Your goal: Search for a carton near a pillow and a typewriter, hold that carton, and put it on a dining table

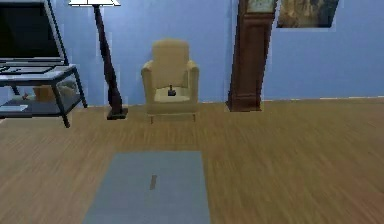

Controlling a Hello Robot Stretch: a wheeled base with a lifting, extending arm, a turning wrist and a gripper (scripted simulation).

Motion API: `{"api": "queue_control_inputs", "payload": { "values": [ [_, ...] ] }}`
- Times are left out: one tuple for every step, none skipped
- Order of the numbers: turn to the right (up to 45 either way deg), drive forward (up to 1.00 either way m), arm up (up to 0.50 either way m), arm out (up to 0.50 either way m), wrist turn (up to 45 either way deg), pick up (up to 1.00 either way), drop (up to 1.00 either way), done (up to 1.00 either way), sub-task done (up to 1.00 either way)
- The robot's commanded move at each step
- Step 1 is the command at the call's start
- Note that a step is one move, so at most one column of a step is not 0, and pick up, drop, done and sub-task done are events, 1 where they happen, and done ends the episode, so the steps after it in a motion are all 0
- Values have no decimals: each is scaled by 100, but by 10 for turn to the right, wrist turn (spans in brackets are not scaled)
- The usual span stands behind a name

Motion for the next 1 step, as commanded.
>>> {"api": "queue_control_inputs", "payload": {
  "values": [
    [60, 0, 0, 0, 0, 0, 0, 0, 0]
  ]
}}
